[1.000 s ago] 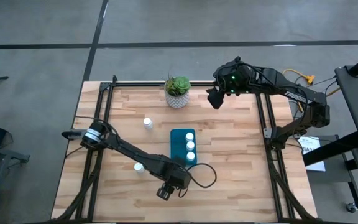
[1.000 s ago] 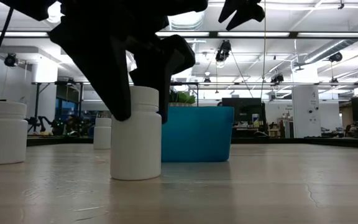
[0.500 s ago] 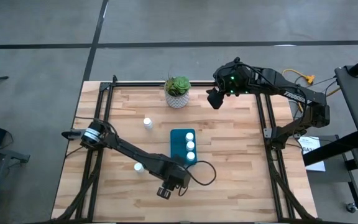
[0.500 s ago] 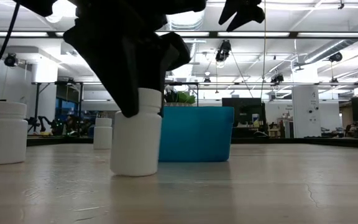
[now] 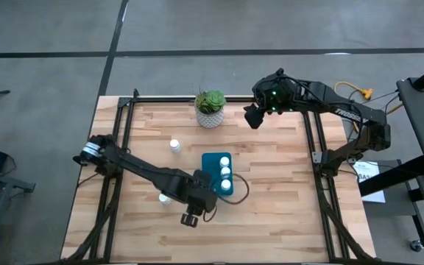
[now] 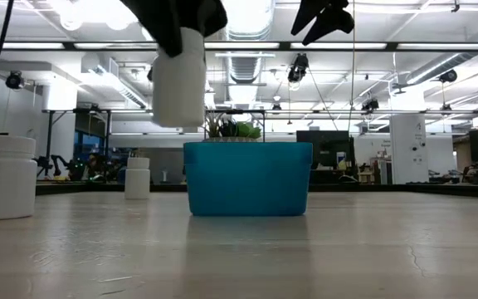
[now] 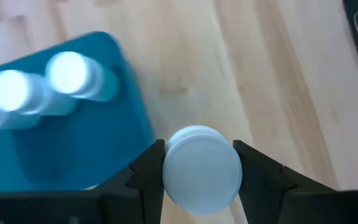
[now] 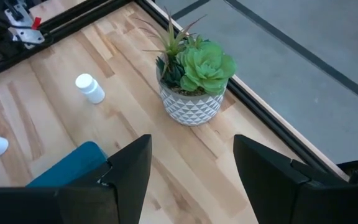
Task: Pick and place pill bottles into a basket
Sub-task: Put the white medicine bottle into the blue bin
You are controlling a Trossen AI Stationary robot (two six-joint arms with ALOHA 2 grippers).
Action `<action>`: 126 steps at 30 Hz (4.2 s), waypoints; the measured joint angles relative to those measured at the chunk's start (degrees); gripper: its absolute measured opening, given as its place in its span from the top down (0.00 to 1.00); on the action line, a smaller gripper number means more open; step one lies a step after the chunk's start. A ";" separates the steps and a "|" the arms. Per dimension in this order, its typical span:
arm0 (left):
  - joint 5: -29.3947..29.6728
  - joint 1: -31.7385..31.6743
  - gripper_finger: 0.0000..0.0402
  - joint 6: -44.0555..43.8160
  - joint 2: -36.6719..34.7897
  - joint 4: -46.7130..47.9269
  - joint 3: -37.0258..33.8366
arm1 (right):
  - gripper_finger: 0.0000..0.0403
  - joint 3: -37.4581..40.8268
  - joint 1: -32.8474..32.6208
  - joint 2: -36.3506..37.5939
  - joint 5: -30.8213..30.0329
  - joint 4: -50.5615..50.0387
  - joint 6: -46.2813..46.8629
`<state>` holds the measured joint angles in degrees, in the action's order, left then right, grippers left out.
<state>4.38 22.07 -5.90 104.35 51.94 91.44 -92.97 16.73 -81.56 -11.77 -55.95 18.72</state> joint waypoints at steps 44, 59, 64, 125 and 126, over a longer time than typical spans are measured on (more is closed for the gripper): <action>-1.00 -11.85 0.65 1.54 4.02 -8.12 -4.84 | 0.46 0.57 -0.48 0.09 -0.25 5.27 0.57; -1.18 -11.74 0.65 -2.88 4.00 -14.07 -10.96 | 0.46 1.29 -0.50 0.07 -0.24 5.25 0.65; -1.43 -11.74 0.60 -4.33 3.81 -15.26 -12.12 | 0.46 1.29 -0.50 0.07 -0.22 5.25 0.64; 1.70 2.26 0.51 -18.96 -23.19 6.38 -13.54 | 0.46 1.29 -0.67 -0.04 -0.26 8.03 4.24; 1.97 2.92 0.51 -19.36 -23.80 6.64 -14.52 | 0.46 1.29 -0.76 -0.04 -0.26 8.73 4.27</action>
<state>6.35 24.99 -25.26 80.55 58.59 76.92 -91.68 15.97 -81.60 -12.03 -47.22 22.98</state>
